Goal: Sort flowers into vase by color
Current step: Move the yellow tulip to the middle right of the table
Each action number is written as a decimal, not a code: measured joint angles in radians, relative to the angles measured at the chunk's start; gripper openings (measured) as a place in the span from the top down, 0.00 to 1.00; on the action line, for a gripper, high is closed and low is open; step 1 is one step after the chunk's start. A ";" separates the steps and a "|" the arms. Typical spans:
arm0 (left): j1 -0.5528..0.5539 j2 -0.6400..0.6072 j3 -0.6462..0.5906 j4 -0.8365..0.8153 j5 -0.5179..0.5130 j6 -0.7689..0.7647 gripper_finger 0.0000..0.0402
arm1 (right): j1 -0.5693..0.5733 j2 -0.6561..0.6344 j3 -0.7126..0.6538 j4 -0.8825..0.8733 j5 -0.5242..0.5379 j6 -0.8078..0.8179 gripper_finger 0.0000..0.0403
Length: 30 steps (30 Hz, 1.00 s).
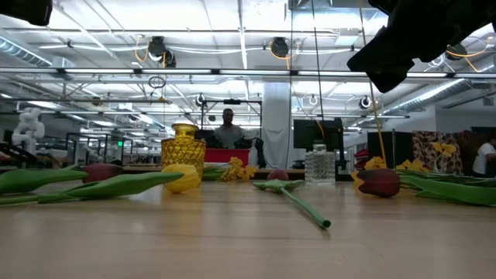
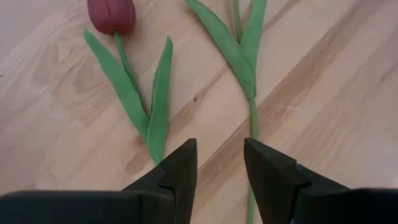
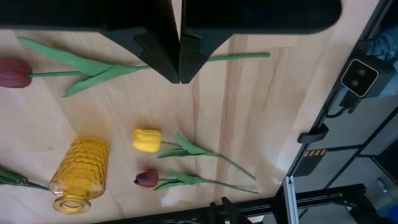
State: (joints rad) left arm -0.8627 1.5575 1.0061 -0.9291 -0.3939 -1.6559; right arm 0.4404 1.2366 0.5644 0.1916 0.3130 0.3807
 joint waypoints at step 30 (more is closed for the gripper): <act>-0.008 0.180 0.001 -0.085 0.086 -0.114 0.65 | 0.007 0.126 0.000 0.047 0.030 0.154 1.00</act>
State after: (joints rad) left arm -0.8711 1.7378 1.0069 -1.0142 -0.3083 -1.7697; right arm 0.4471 1.3627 0.5645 0.2389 0.3433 0.5346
